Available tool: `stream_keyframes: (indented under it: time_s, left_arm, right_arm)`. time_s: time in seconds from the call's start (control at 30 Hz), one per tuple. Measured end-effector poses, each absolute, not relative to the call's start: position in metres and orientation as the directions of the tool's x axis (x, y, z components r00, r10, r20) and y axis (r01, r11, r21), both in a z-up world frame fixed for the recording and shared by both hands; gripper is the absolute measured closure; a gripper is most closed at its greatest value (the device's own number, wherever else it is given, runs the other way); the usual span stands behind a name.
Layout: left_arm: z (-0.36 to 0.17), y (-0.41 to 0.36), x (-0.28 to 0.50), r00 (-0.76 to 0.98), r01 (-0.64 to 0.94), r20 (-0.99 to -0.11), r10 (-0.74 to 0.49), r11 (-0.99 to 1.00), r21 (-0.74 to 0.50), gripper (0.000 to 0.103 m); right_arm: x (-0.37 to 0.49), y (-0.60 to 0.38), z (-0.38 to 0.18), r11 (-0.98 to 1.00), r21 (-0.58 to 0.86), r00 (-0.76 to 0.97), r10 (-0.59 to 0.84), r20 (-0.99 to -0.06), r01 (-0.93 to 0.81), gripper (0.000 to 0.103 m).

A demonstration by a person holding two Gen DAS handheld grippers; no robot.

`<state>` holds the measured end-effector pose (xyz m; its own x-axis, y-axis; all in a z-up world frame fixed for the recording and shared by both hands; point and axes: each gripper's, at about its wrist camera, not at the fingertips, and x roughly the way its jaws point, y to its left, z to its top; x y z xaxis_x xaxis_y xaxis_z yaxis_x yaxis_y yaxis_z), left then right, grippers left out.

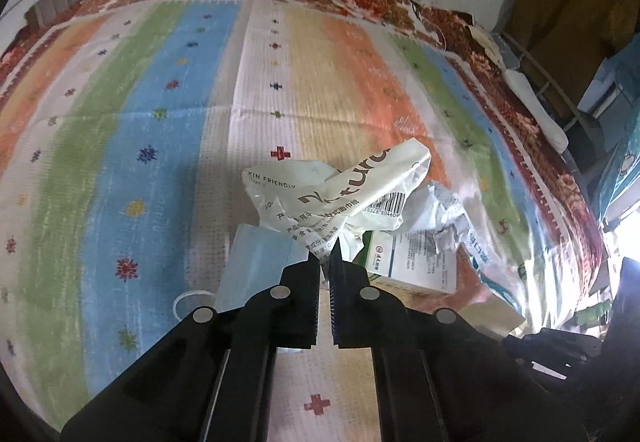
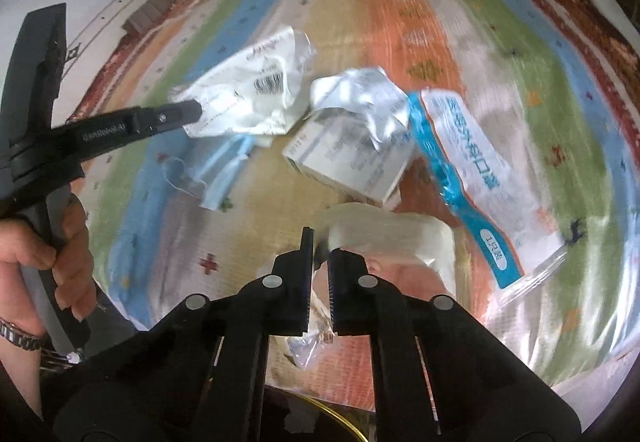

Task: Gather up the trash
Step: 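Lift the white wrapper and cream paper and carry them over the bin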

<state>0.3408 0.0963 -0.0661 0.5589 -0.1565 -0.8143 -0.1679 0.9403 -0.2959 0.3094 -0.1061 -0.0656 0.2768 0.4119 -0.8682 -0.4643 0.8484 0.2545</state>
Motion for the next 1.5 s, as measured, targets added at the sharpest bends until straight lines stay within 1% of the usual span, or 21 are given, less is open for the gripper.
stream_keyframes:
  time_s: [0.1, 0.33, 0.7, 0.87, 0.97, 1.13, 1.5]
  left_arm:
    - [-0.057, 0.094, 0.331, 0.569, -0.181, -0.811, -0.137, 0.941, -0.286, 0.1]
    - [-0.041, 0.095, 0.305, 0.567, -0.224, -0.812, -0.135, 0.924, -0.31, 0.101]
    - [-0.005, 0.087, 0.27, 0.601, -0.186, -0.781, -0.17, 0.921, -0.343, 0.101]
    - [0.01, 0.076, 0.252, 0.619, -0.143, -0.761, -0.195, 0.925, -0.353, 0.101]
    - [0.015, 0.071, 0.244, 0.623, -0.125, -0.758, -0.195, 0.931, -0.342, 0.101]
    - [0.018, 0.067, 0.231, 0.622, -0.116, -0.751, -0.222, 0.922, -0.368, 0.101]
    - [0.021, 0.047, 0.196, 0.615, -0.066, -0.744, -0.261, 0.923, -0.379, 0.101]
  right_arm:
    - [0.306, -0.106, -0.053, 0.841, 0.248, 0.294, 0.422, -0.858, -0.481, 0.1]
    - [0.291, -0.108, -0.031, 0.828, 0.201, 0.33, 0.415, -0.848, -0.523, 0.1]
    - [0.253, -0.115, -0.004, 0.81, 0.172, 0.364, 0.428, -0.827, -0.561, 0.1]
    - [0.233, -0.119, 0.013, 0.802, 0.169, 0.382, 0.444, -0.811, -0.573, 0.1]
    - [0.221, -0.123, 0.019, 0.797, 0.164, 0.392, 0.45, -0.803, -0.581, 0.1]
    - [0.209, -0.128, 0.028, 0.801, 0.143, 0.416, 0.444, -0.794, -0.581, 0.1]
    - [0.183, -0.14, 0.042, 0.796, 0.135, 0.438, 0.456, -0.775, -0.59, 0.1]
